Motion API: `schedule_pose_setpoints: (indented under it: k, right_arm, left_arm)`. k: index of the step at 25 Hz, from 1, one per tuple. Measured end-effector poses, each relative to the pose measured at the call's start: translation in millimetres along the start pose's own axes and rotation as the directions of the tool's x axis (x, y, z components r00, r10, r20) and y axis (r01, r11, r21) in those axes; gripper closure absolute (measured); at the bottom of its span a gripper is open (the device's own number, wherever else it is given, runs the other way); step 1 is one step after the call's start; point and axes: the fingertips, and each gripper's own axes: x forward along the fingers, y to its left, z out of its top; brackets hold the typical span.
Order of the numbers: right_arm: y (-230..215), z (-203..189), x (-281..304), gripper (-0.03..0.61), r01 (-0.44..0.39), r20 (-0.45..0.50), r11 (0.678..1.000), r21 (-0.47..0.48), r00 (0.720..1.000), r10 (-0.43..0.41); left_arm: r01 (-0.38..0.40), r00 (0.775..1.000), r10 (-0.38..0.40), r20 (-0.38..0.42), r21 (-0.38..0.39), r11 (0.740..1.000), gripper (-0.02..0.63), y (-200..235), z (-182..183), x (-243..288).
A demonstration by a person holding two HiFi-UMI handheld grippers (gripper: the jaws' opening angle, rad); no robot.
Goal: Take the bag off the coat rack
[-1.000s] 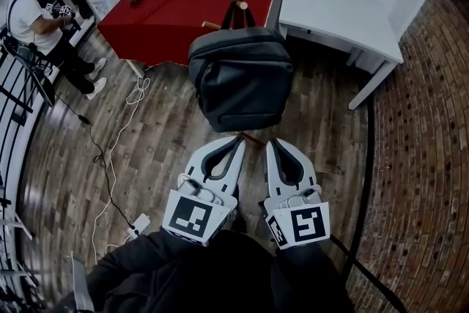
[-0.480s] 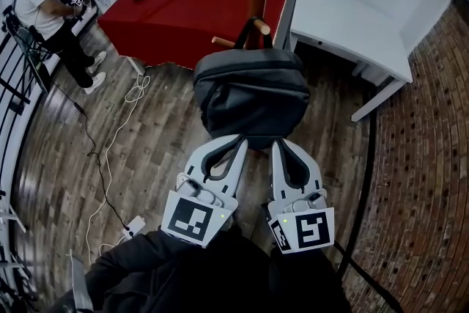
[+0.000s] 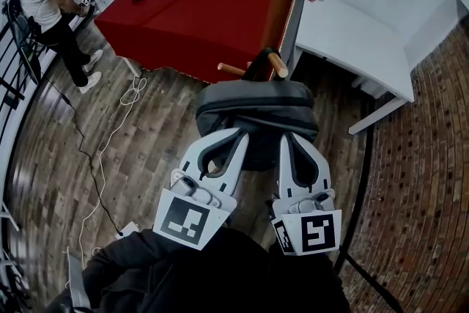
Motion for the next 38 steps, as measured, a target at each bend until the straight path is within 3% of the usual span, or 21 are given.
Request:
schedule_pose_setpoints:
  k: [12, 31, 34, 38]
  right_arm:
    - [-23.3, 18.4, 34.7, 0.571, 0.034, 0.038, 0.999, -0.03, 0.999, -0.032]
    - [-51.0, 20.0, 88.8, 0.566, -0.118, 0.001, 0.99, -0.079, 0.993, 0.119]
    - [-49.4, 16.1, 98.7, 0.476, -0.158, -0.043, 0.981, -0.108, 0.987, 0.154]
    - [-51.2, 11.0, 109.8, 0.462, -0.184, -0.092, 0.972, -0.145, 0.981, 0.172]
  left_arm:
    - [0.014, 1.0, -0.014, 0.017, 0.005, 1.0, 0.604, 23.7, 12.0, 31.7]
    - [-0.124, 0.992, 0.124, 0.005, 0.029, 0.992, 0.601, 51.2, 22.5, 76.6]
    - [-0.117, 0.993, 0.117, 0.001, 0.034, 0.993, 0.57, 52.6, 23.2, 83.3]
    - [-0.121, 0.993, 0.121, -0.013, 0.041, 0.992, 0.518, 57.1, 20.9, 91.2]
